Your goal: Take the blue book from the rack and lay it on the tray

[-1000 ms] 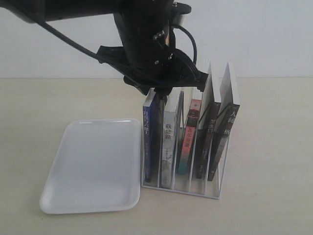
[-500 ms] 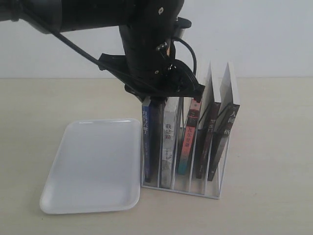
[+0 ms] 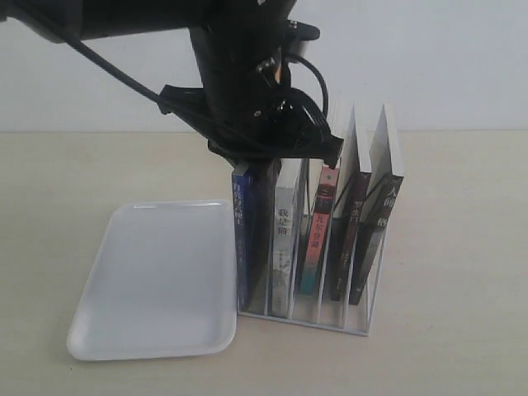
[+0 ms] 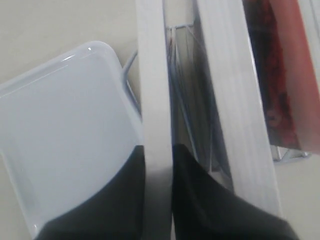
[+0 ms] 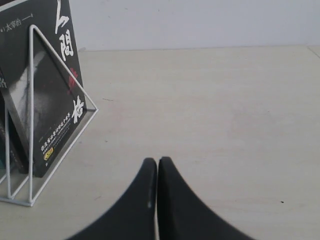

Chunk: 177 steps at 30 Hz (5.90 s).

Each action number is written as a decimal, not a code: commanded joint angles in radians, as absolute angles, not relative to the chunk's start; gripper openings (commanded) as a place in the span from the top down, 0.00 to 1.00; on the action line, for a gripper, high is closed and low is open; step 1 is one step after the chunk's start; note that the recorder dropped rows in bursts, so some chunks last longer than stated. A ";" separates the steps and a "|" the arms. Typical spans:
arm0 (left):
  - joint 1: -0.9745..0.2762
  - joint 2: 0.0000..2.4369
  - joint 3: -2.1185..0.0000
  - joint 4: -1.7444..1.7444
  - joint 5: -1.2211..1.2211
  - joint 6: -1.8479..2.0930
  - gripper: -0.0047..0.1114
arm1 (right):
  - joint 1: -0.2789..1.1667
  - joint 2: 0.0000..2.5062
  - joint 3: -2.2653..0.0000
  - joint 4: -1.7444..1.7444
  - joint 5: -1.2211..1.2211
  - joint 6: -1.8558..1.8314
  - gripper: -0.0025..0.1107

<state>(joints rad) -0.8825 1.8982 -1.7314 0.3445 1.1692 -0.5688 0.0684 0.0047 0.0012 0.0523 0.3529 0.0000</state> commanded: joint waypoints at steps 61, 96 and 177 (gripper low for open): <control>-0.877 1.057 -1.276 0.165 1.221 -0.045 0.92 | 0.062 0.000 0.000 0.042 0.341 0.000 0.98; -0.173 1.475 -1.245 -0.490 1.221 0.826 0.92 | 0.062 0.000 0.000 0.042 0.341 0.000 0.98; 0.011 0.992 -0.732 -1.291 0.333 0.533 0.92 | 0.062 0.000 0.000 0.040 0.339 0.000 0.98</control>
<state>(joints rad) 0.0117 1.0526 -0.7832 -1.1063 0.3755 0.5169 0.0684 0.0047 0.0012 0.0421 0.3510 0.0000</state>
